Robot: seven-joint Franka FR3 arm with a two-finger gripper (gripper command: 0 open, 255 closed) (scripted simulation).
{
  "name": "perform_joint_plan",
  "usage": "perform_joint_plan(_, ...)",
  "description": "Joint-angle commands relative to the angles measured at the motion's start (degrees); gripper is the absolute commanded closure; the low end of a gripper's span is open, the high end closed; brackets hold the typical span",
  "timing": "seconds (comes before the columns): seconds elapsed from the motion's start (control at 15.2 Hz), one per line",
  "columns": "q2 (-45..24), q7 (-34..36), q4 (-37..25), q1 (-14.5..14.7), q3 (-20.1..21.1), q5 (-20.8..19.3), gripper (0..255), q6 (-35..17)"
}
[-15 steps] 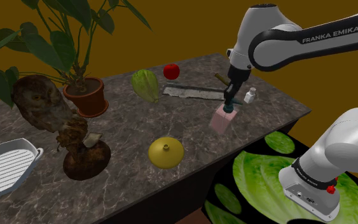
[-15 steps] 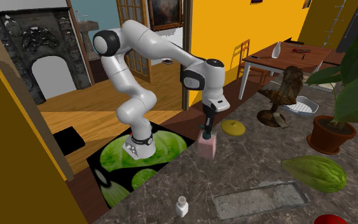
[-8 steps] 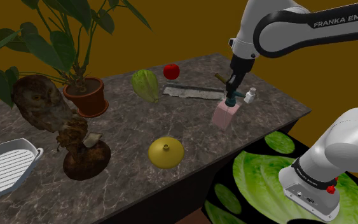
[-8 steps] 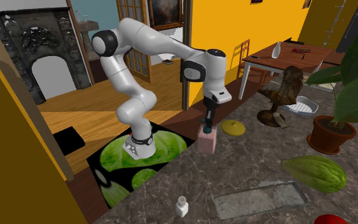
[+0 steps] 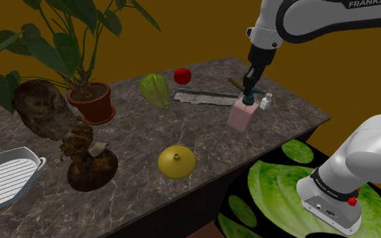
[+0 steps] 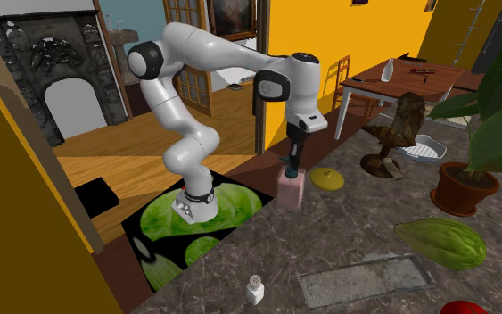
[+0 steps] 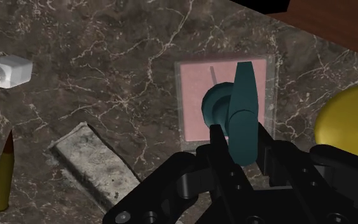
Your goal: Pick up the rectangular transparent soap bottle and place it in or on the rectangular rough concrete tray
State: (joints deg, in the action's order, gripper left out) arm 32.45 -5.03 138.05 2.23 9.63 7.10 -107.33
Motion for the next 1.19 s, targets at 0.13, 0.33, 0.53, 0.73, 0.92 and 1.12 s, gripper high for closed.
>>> perform_joint_plan(0.13, -1.9, -0.4, -3.5, -0.5, -0.5, -0.6, 255, 1.6)
perform_joint_plan(0.33, -8.1, -1.7, -9.8, -1.7, -1.4, -1.8, 255, 1.8)
perform_joint_plan(0.53, -14.3, -2.8, -16.6, -2.7, -2.2, -2.9, 255, 2.5)
perform_joint_plan(0.73, -20.6, -3.8, -24.0, -3.5, -2.9, -3.9, 255, 3.8)
perform_joint_plan(0.92, -26.9, -4.7, -32.2, -4.1, -3.5, -4.7, 255, 5.7)
perform_joint_plan(1.12, -33.6, -5.5, -41.4, -4.7, -4.0, -5.4, 255, 8.2)
